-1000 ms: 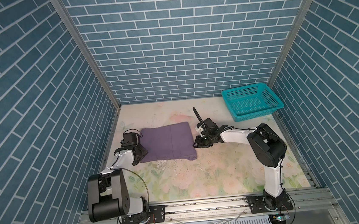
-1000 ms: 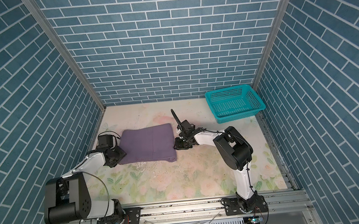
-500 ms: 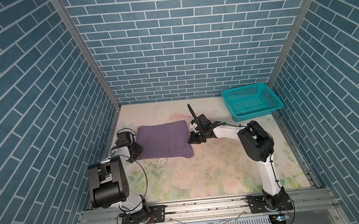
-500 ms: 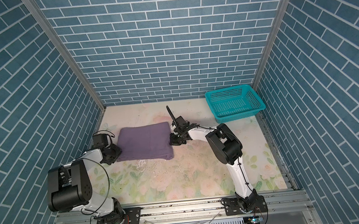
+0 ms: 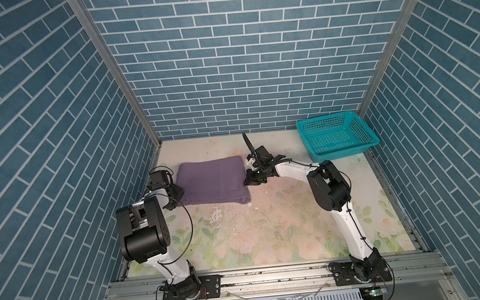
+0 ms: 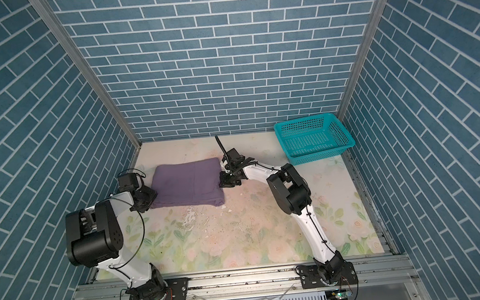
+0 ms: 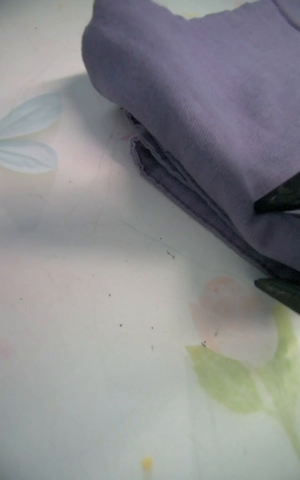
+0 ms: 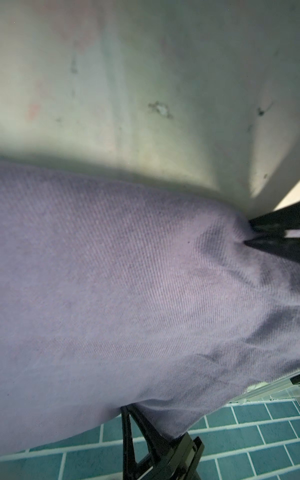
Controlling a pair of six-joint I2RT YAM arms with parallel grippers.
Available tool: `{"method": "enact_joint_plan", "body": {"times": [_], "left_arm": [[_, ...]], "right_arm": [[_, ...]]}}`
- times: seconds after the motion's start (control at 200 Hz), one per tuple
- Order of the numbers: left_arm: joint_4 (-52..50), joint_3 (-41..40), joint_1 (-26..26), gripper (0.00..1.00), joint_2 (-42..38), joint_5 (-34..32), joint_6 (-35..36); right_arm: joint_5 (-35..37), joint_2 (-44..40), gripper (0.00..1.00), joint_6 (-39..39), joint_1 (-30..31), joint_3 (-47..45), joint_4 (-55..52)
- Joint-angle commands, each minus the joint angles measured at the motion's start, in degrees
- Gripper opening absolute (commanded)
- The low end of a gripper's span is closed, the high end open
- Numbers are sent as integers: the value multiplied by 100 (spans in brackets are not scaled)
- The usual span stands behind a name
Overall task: Fold and stack the trousers
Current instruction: Move the trousers to the top-left of the table.
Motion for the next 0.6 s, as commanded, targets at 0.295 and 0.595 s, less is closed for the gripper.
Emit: {"method": "enact_joint_plan", "body": {"times": [0.295,0.595], "left_arm": [[-777,-195,-201,62,-1836,-322,-142],[-1541,-143,-1695,61,-2459,-858,120]], "right_arm": [[483,-1598,12,-524,-231,-1314,-12],[730,-2819,12,-412,-309,-2944,447]]}}
